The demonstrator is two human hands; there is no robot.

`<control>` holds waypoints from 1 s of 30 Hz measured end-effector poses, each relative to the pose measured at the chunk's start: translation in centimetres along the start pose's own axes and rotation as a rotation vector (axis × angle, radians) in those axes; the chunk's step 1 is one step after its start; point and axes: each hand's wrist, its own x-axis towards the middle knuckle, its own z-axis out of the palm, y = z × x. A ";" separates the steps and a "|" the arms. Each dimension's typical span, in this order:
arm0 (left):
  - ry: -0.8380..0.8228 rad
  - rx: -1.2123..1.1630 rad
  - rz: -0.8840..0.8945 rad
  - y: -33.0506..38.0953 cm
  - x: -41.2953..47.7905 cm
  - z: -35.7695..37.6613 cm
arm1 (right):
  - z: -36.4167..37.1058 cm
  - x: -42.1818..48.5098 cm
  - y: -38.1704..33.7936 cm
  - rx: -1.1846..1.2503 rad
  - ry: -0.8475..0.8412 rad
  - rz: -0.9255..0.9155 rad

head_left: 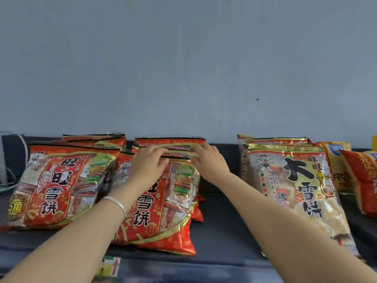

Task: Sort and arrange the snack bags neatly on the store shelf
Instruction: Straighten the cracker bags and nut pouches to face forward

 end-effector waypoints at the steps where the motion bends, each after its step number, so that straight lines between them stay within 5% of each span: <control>1: -0.018 0.023 0.005 -0.5 0.9 0.1 | 0.2 1.1 0.1 0.002 0.003 0.004; 13: -0.196 0.147 0.008 -3.4 10.3 3.1 | 4.2 13.4 2.4 -0.148 -0.124 -0.083; 21: -0.453 0.172 -0.056 -3.6 12.7 4.7 | 6.5 16.5 2.9 -0.231 -0.126 -0.108; 30: -0.333 -0.012 -0.049 -3.8 13.4 5.6 | 4.8 16.8 4.5 -0.157 -0.200 -0.103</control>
